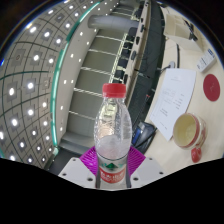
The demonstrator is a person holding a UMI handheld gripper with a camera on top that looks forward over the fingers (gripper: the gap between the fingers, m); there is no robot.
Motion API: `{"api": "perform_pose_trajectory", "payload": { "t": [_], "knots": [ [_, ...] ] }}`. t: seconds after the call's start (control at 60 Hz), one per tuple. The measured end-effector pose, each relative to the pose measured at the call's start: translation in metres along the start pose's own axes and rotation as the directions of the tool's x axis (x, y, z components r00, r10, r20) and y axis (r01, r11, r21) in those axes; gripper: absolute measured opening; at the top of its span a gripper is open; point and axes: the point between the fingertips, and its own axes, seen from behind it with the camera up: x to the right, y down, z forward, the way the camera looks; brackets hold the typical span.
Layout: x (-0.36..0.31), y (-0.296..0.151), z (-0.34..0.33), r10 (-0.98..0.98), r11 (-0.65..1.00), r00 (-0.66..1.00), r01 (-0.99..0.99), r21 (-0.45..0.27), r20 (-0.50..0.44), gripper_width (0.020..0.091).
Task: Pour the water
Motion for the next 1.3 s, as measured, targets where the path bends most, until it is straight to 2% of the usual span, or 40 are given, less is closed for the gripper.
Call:
{"api": "perform_pose_trajectory", "payload": {
  "t": [0.1,0.2,0.283,0.35,0.433,0.6,0.917,1.017,1.1,1.183,1.217,1.25,1.267,1.3],
  "knots": [
    [-0.025,-0.046,-0.015,-0.298,0.953,0.954,0.299,0.049,-0.029,0.0343],
    [-0.041,-0.096,-0.031,-0.556,0.82,0.826,0.563,0.101,-0.093,0.0344],
    [-0.042,-0.135,-0.047,-0.703,0.678,0.69,0.723,0.132,-0.171,0.0342],
    [-0.03,-0.165,-0.061,-0.779,0.566,0.579,0.814,0.128,-0.24,0.0342],
    [0.001,-0.197,-0.067,-0.832,0.453,0.456,0.887,0.087,-0.317,0.0341],
    [0.104,-0.227,-0.074,-0.864,0.337,0.279,0.939,-0.072,-0.419,0.0343],
    [0.219,-0.203,-0.071,-0.88,0.357,0.243,0.905,-0.232,-0.407,0.0346],
    [0.218,-0.2,-0.077,-0.882,0.342,0.237,0.916,-0.208,-0.407,0.0353],
    [0.218,-0.203,-0.077,-0.87,0.364,0.261,0.912,-0.189,-0.418,0.0461],
    [0.224,-0.203,-0.078,-0.868,0.378,0.266,0.901,-0.212,-0.418,0.0555],
    [0.228,-0.199,-0.079,-0.867,0.393,0.273,0.889,-0.234,-0.417,0.0647],
    [0.23,-0.194,-0.082,-0.866,0.405,0.28,0.879,-0.253,-0.413,0.0822],
    [0.228,-0.192,-0.086,-0.866,0.408,0.283,0.876,-0.258,-0.412,0.0875],
    [0.226,-0.189,-0.091,-0.864,0.416,0.285,0.869,-0.269,-0.414,0.0825]
  ]
}}
